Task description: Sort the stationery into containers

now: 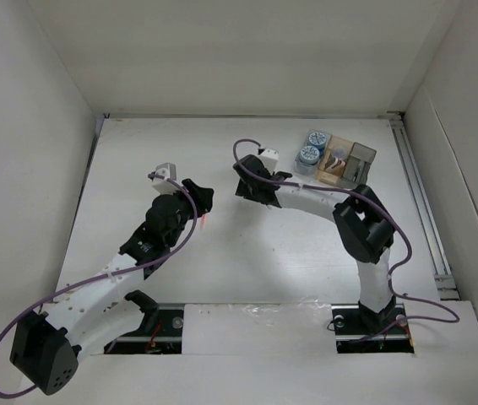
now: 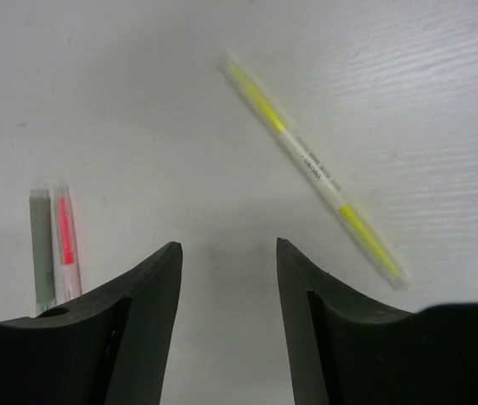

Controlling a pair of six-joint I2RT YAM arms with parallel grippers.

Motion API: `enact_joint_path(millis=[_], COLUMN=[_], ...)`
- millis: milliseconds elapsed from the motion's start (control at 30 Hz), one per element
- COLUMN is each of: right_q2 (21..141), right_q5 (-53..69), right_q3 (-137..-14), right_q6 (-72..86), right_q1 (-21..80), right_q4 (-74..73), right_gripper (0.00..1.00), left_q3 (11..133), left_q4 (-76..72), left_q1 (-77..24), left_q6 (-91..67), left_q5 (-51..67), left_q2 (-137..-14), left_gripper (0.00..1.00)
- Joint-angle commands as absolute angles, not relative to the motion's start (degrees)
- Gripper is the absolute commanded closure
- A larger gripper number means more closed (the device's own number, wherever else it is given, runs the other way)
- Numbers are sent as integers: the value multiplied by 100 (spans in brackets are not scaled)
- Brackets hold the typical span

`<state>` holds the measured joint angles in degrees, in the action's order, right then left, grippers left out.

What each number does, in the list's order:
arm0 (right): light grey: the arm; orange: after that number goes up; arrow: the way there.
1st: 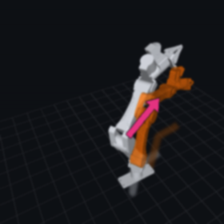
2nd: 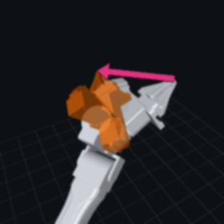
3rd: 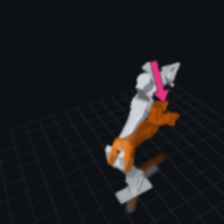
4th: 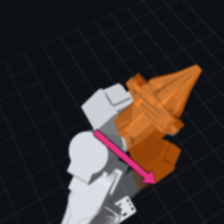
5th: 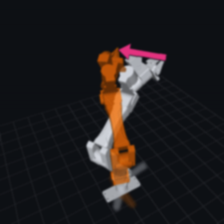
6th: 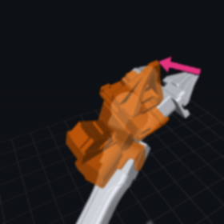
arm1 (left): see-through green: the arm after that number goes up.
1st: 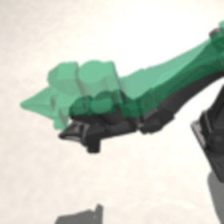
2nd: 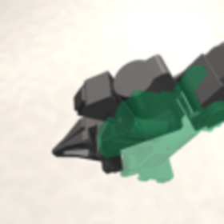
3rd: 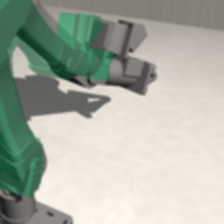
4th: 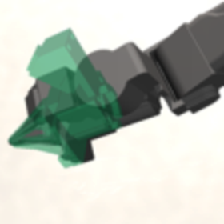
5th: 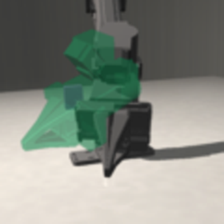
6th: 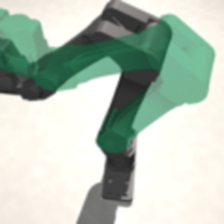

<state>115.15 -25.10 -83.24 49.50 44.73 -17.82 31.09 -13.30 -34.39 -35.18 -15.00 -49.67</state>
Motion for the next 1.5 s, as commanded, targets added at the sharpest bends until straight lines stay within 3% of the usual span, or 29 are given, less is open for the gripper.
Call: enact_joint_path(millis=[0,133,400,867,1033,1300,1467], right_q2=[11250,11531,11672,11672,11733,11944,12059], right_q5=[-2638,-1908,-1145,-571,-922,-1178,-1370], right_q3=[-8236,-8323,-8508,-8191,-8208,-8446,-8508], right_q6=[4668,4334,4228,4228,4228,4228,4228], right_q1=[3886,3384,2963,2777,2909,3023,3138], right_q4=[-1732,-1802,-1898,-1775,-1941,-2065,-2197], right_gripper=[45,35,30,33,47,78,87], left_q3=[3094,3094,3094,3041,3041,3041,3041], left_q4=[-1521,-1521,-1573,-1626,-1626,-1626,-1626], left_q1=[-3437,-3437,-3437,-3437,-3437,-3437,-3437], left_q6=[-3498,-3498,-3498,-3498,-3498,-3498,-3498], left_q5=[-1389,-1389,-1336,-1336,-1336,-1283,-1283], left_q2=[-4948,-5010,-5115,-5115,-5115,-5115,-5115], left_gripper=[58,58,58,59,59,59,59])
